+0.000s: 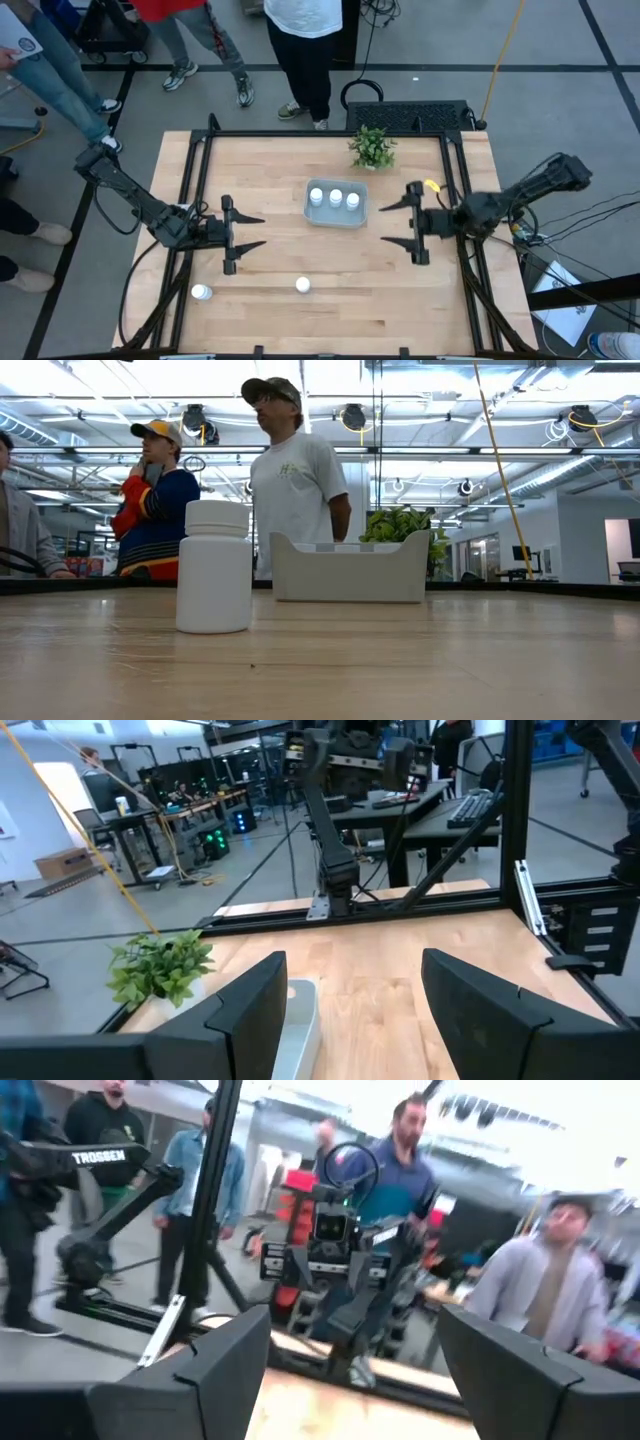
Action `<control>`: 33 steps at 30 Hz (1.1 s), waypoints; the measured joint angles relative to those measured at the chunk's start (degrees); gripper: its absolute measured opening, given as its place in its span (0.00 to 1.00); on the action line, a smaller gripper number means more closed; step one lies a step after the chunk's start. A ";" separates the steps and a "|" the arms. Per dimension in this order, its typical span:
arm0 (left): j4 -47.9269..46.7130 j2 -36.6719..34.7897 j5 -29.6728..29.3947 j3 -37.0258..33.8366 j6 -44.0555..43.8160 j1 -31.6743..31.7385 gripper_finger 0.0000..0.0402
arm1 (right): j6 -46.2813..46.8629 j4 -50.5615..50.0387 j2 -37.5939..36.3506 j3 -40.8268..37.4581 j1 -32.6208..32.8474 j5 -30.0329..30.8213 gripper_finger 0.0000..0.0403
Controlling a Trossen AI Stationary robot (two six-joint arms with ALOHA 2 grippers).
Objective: Pick and place pill bottles into a basket
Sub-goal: Put the white medicine bottle into the bin
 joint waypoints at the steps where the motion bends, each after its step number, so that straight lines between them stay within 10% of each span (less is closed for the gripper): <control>1: -0.13 0.01 0.00 0.00 -0.02 0.03 0.60 | -1.92 2.04 0.13 -1.19 1.54 2.03 0.70; 16: -4.88 1.15 2.64 1.63 -7.41 5.89 0.60 | -12.88 13.87 3.99 -2.59 10.76 13.79 0.70; 33: -41.89 27.36 14.48 35.64 -21.45 6.86 0.60 | -11.67 13.55 3.95 -2.59 11.01 15.84 0.70</control>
